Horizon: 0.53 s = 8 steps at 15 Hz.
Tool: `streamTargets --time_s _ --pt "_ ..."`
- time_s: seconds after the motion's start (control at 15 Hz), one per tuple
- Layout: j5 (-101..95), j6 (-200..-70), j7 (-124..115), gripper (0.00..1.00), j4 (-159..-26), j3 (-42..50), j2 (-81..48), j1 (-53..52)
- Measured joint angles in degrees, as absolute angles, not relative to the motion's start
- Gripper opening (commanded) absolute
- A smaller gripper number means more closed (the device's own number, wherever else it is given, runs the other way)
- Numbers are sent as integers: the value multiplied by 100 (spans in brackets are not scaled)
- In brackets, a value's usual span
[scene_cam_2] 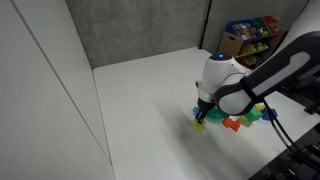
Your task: Move the green bowl forward, then remove the yellow doll from the bowl
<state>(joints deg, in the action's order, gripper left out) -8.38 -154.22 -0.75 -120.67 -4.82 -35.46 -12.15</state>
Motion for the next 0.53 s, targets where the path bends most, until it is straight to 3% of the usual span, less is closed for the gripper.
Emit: streamTargets --time_s 0.2,0.27,0.53 --pt "-838 -15837 -168 5 -12067 -379 -3706 -1264" --pt "-838 -15955 -208 31 -12067 -331 -3759 -1292" --pt "-838 -16281 -310 59 -12067 -152 -3913 -1398"
